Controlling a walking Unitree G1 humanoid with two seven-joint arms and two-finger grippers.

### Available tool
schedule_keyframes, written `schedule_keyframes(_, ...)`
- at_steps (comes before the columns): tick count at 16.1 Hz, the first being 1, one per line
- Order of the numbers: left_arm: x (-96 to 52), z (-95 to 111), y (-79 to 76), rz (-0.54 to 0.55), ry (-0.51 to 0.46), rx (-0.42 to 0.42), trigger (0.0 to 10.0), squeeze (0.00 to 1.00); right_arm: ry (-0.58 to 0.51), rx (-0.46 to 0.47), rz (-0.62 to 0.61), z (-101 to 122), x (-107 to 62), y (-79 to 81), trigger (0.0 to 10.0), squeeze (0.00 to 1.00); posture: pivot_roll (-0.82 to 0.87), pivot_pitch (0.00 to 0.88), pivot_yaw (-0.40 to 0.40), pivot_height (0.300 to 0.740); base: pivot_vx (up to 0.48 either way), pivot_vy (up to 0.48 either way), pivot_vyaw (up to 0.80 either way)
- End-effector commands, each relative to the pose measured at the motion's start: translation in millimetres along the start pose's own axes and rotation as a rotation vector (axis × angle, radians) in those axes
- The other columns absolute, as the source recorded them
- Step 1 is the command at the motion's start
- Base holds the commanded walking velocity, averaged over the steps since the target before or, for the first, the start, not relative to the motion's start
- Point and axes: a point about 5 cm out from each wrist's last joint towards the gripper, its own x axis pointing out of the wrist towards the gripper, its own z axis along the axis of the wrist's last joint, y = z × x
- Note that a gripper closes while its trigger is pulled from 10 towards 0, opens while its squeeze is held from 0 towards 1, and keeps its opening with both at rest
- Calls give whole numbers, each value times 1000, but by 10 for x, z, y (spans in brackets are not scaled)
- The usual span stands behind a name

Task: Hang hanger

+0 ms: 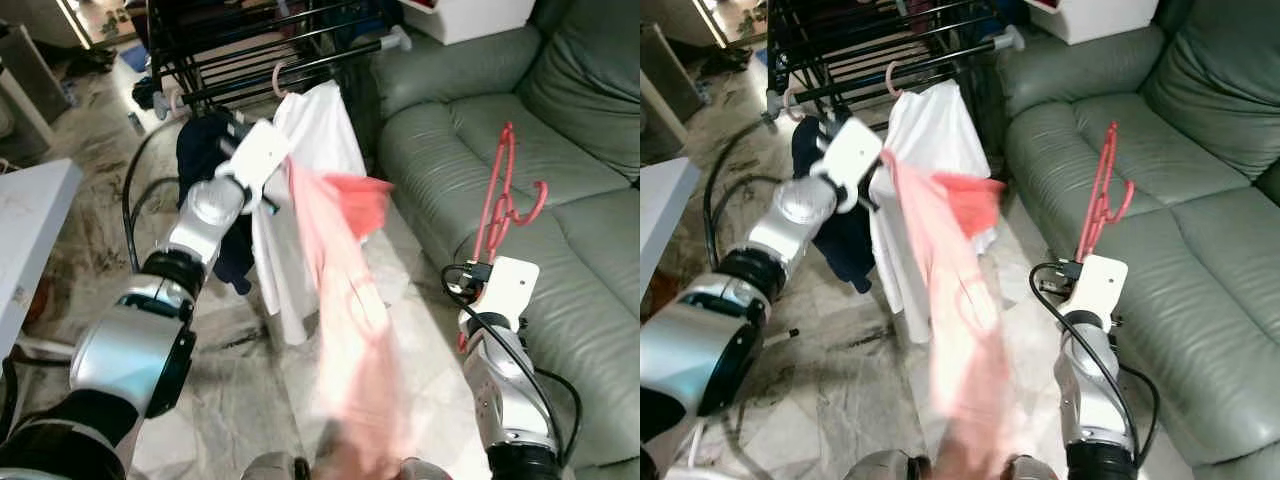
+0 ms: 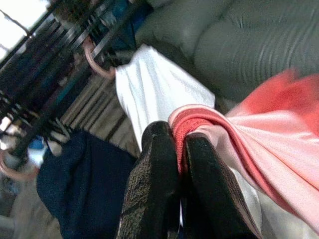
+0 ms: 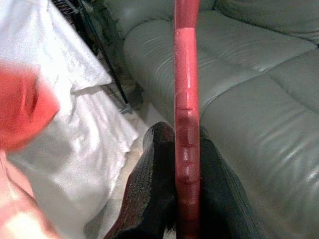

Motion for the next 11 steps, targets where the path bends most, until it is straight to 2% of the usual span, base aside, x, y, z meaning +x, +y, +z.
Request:
schedule_keyframes(1, -21, -25, 69, 16, 15, 33, 10000, 0, -12, 12, 18, 19, 7, 65, 10000, 0, -13, 42, 157, 740, 0, 0, 0)
schedule_keyframes(4, -12, 28, 77, 46, -19, 50, 10000, 0, -26, 1, 30, 46, 16, 69, 10000, 0, -16, 41, 159, 740, 0, 0, 0)
schedule_keyframes(6, -9, 3, -8, 0, -8, 152, 10000, 0, -38, -10, 35, 65, 25, 72, 10000, 0, -16, 41, 159, 740, 0, 0, 0)
schedule_keyframes(7, -40, -158, -207, -189, 64, 232, 10000, 0, -38, -9, 34, 69, 26, 72, 10000, 0, -16, 41, 159, 740, 0, 0, 0)
schedule_keyframes(8, -62, -206, -300, -260, 65, 245, 10000, 0, -39, -8, 33, 71, 31, 76, 10000, 0, -18, 41, 169, 740, 0, 0, 0)
schedule_keyframes(9, -70, -212, -363, -301, 55, 215, 10000, 0, -39, -8, 32, 70, 34, 78, 10000, 0, -18, 41, 169, 740, 0, 0, 0)
schedule_keyframes(11, -40, -128, -375, -257, 10, 179, 10000, 0, -39, -7, 31, 61, 25, 80, 10000, 0, -20, 40, 174, 740, 0, 0, 0)
